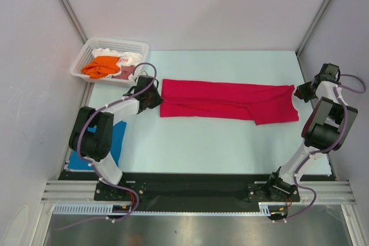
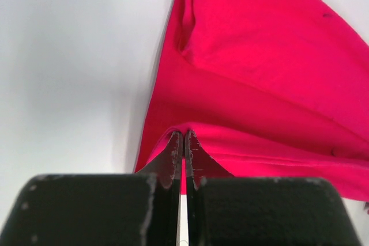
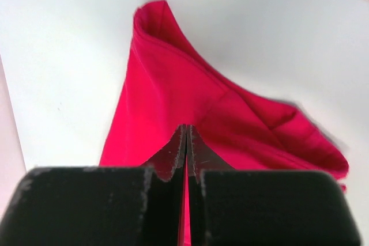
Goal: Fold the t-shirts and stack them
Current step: Fold the tshirt
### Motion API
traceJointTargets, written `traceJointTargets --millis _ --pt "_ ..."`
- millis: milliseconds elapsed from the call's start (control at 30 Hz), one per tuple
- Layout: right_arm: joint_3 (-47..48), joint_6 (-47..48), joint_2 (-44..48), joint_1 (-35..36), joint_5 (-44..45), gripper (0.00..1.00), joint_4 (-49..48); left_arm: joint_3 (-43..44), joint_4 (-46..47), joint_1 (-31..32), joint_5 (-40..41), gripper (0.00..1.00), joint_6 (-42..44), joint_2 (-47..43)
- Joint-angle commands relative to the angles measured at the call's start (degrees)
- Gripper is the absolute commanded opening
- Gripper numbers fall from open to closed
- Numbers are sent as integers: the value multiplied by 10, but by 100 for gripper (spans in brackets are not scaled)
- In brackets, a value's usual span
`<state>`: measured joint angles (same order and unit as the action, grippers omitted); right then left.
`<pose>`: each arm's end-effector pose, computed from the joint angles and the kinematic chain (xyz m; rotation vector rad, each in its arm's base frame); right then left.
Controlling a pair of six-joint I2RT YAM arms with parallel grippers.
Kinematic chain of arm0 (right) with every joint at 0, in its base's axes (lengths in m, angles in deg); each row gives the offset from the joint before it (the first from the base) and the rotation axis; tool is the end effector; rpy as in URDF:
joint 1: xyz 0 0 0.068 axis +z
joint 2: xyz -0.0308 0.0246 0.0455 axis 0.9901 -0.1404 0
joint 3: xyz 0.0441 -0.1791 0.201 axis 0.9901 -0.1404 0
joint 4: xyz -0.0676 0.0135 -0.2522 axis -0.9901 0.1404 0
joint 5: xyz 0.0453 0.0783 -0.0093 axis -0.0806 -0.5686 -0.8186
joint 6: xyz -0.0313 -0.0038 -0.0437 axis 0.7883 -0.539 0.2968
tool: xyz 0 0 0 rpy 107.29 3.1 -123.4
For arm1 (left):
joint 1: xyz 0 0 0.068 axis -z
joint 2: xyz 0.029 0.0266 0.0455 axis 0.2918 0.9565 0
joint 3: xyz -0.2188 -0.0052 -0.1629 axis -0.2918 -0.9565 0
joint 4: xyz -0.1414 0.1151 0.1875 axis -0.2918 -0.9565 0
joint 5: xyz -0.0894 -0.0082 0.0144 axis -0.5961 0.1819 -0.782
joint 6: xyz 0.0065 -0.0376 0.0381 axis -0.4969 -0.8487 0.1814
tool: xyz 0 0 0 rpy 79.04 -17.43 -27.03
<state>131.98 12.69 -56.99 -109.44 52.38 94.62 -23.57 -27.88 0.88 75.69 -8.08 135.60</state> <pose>0.3596 -0.1826 0.2157 1.4268 2.0952 0.2520 0.3389 -0.1075 0.1818 -0.5480 2.3506 -0.4514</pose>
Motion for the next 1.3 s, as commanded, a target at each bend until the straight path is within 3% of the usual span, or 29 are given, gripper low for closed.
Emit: traceJointTargets --millis 0,433,500,600,633,733,767,833,867,967,1100,1267 --pt "42 1 -19 2 5 0 -16 31 19 -9 0 0 9 13" --pt "85 32 -44 36 42 0 -2 67 14 -17 -4 0 35 57" --pt "88 44 -24 54 64 0 3 61 13 -17 8 5 46 44" --pt "97 76 1 75 125 0 21 34 19 -17 32 27 62 -1" --pt "102 83 7 78 132 0 38 26 14 -17 40 40 66 -12" --pt "119 104 31 93 142 3 74 -1 2 -16 55 53 64 -61" --pt "115 122 43 97 121 10 71 -9 5 -16 49 54 60 -75" --pt "94 138 79 122 120 21 64 -33 16 -12 33 55 55 -107" --pt "86 149 91 132 124 31 64 -39 27 -10 17 55 54 -116" --pt "24 159 143 176 48 40 27 -54 45 1 -15 52 51 -127" --pt "-69 161 183 251 -18 43 -17 -52 82 22 -82 47 48 -96" --pt "-169 180 207 330 -8 44 -57 -27 90 58 -97 43 50 -38"
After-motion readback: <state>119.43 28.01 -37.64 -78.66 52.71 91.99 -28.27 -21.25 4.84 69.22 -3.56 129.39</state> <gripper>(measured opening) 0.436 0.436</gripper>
